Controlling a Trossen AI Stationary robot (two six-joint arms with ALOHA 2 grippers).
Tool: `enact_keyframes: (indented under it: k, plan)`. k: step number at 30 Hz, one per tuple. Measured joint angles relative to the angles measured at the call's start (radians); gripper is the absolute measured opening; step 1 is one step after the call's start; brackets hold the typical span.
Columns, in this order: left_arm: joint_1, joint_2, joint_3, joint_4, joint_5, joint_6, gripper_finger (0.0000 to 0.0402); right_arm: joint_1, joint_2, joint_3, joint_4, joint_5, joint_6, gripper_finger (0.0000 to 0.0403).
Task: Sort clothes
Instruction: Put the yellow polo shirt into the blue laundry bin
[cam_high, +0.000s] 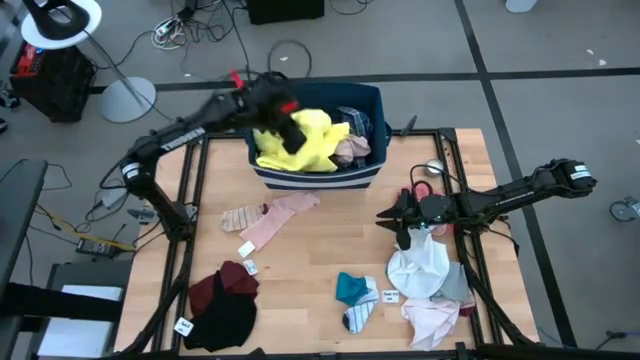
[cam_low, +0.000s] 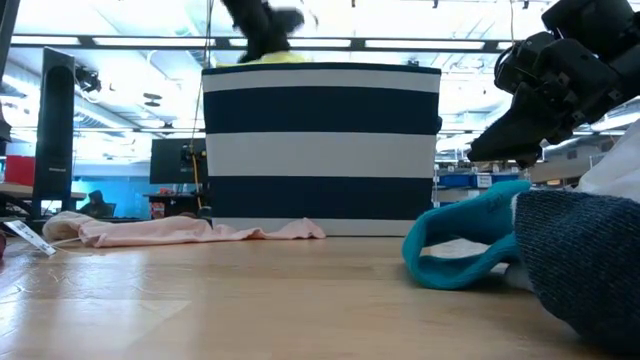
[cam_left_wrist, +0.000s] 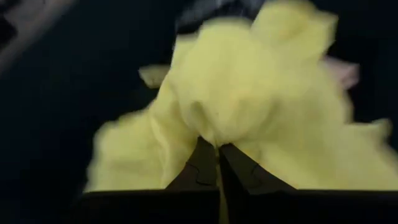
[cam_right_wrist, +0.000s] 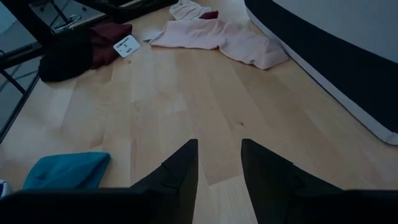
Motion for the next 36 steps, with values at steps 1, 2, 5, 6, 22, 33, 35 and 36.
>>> enact_keyframes:
  k: [1, 2, 5, 6, 22, 33, 35, 36]
  plan:
    - [0.0, 0.0, -0.053, 0.042, 0.001, -0.014, 0.0, 0.0, 0.0, 0.0, -0.001, 0.0, 0.0, 0.0123]
    - [0.001, 0.0, -0.103, 0.087, 0.009, -0.021, 0.0, 0.0, 0.0, 0.0, -0.001, 0.0, -0.001, 0.0124]
    - [0.001, 0.0, -0.258, 0.256, 0.054, -0.044, 0.0002, 0.0, 0.0, 0.0, 0.0, 0.0, -0.001, 0.0122]
    - [0.001, 0.002, -0.301, 0.313, 0.059, -0.049, 0.0002, 0.0, 0.0, 0.0, 0.0, 0.0, -0.001, 0.0122]
    - [0.029, 0.004, -0.599, 0.612, 0.075, -0.177, 0.0043, 0.0, 0.0, 0.0, 0.0, 0.0, 0.002, 0.0121]
    - [0.027, 0.018, -0.354, 0.475, 0.175, -0.185, 0.0141, 0.001, 0.002, 0.0, -0.001, 0.0, 0.002, 0.0118]
    - [0.02, 0.018, -0.287, 0.419, 0.173, -0.146, 0.0141, 0.001, 0.004, 0.0, -0.002, -0.001, 0.003, 0.0119]
    - [0.014, 0.018, -0.254, 0.387, 0.167, -0.133, 0.0142, 0.001, 0.004, 0.0, -0.003, -0.003, 0.002, 0.0119]
